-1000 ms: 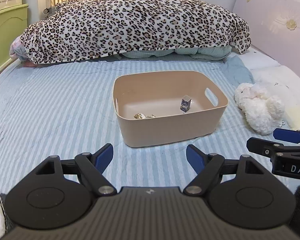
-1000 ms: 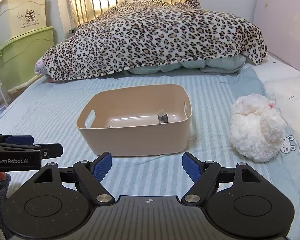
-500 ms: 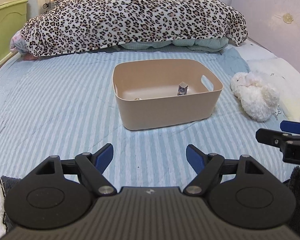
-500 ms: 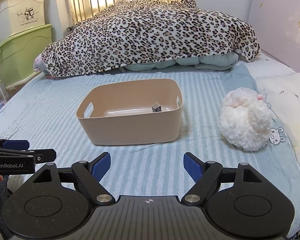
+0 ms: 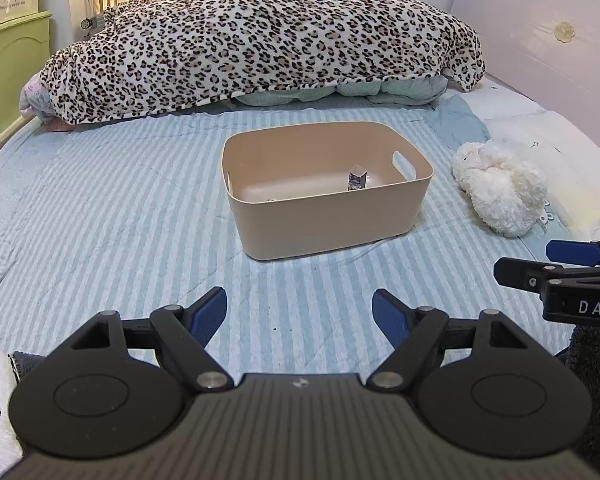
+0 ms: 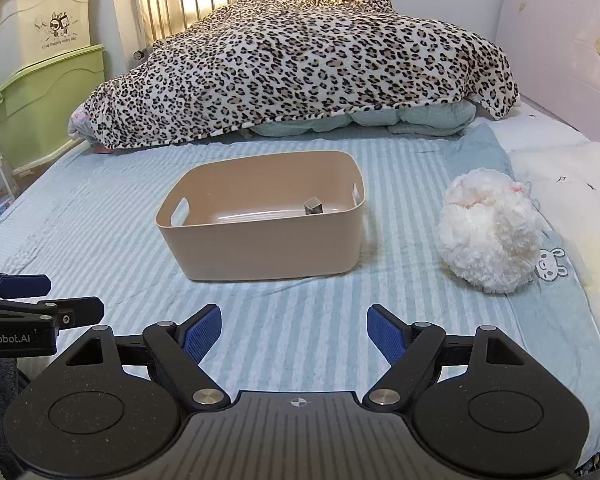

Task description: Organize objects

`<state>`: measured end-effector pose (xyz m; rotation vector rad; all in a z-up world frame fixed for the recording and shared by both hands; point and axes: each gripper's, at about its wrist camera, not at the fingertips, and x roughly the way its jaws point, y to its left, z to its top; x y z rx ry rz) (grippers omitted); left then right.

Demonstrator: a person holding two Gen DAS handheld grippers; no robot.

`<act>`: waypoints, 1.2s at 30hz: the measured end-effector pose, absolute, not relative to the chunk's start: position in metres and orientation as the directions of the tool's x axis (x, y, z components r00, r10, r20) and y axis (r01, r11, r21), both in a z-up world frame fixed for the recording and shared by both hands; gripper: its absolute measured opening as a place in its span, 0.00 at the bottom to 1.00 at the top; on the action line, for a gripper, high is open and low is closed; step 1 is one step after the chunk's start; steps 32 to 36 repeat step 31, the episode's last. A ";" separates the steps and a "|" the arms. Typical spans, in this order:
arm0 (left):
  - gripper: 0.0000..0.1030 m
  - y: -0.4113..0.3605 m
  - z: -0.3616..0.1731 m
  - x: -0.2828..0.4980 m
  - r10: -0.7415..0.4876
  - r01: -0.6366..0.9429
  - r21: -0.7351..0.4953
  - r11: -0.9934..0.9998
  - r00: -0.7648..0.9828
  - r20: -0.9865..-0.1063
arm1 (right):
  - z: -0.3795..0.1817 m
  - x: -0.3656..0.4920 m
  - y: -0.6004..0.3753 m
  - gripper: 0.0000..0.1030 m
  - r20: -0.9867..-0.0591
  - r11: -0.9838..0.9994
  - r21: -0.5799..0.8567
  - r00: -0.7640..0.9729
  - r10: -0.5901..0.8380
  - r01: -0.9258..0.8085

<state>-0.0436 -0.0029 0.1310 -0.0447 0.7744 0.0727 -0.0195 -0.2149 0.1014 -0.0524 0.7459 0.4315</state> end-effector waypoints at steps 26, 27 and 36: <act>0.78 -0.007 0.131 -0.045 0.058 -0.103 -0.019 0.994 0.690 -0.721 | 0.097 -0.018 -0.222 0.79 -0.681 0.910 0.106 0.637 0.361 -0.402; 0.78 -0.007 0.131 -0.045 0.061 -0.109 -0.019 0.994 0.687 -0.724 | 0.097 -0.018 -0.222 0.79 -0.682 0.910 0.106 0.637 0.360 -0.401; 0.78 -0.005 0.131 -0.046 0.060 -0.116 -0.027 0.993 0.687 -0.724 | 0.096 -0.018 -0.222 0.79 -0.682 0.909 0.108 0.636 0.361 -0.402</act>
